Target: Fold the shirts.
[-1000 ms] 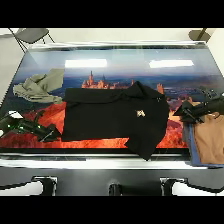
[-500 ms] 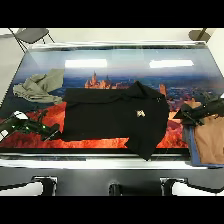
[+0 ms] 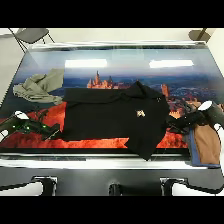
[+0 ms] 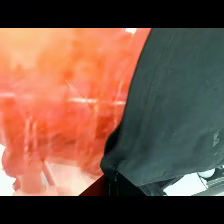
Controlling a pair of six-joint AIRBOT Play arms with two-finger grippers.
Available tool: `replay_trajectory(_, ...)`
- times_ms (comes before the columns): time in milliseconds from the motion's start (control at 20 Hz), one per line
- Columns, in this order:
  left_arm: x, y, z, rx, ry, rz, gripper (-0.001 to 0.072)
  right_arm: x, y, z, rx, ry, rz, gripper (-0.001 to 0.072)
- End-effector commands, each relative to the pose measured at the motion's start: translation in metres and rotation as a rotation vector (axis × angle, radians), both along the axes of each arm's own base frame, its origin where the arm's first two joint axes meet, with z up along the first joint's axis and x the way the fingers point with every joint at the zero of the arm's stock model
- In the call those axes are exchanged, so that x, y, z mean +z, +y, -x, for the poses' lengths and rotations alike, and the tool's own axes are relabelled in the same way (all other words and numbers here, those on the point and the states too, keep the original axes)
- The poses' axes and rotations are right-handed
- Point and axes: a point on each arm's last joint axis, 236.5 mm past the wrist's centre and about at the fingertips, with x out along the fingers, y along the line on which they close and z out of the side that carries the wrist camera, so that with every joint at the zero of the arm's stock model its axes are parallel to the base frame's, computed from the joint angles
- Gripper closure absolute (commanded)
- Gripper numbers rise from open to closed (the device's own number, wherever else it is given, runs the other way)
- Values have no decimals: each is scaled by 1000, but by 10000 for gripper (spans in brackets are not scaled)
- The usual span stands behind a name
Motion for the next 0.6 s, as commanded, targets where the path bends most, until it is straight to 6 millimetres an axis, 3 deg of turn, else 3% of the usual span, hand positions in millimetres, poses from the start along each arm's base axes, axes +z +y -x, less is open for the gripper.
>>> replay_trajectory(0,2,-2,3,-6,9,9,679,-12,-5,-4,16,-28,48,225)
replay_trajectory(100,2,-2,3,-6,9,9,680,-20,2,0,5,1,11,248)
replay_trajectory(200,2,-2,3,-6,9,9,679,-24,12,-7,-16,-12,-39,340)
replay_trajectory(250,2,-2,3,-6,9,9,679,-24,15,-13,-37,-26,-55,431)
replay_trajectory(300,2,-1,2,-6,7,9,680,-23,16,-18,-56,-43,-63,600)
replay_trajectory(350,4,0,-2,-8,-5,6,680,-19,17,-24,-65,-64,-69,669)
replay_trajectory(450,23,7,-26,-12,-81,-13,681,7,17,-36,-13,-141,-66,670)
replay_trajectory(500,43,13,-47,-12,-159,-36,681,30,14,-46,14,-206,-46,670)
replay_trajectory(550,75,20,-74,-14,-274,-70,682,62,9,-61,35,-299,-13,670)
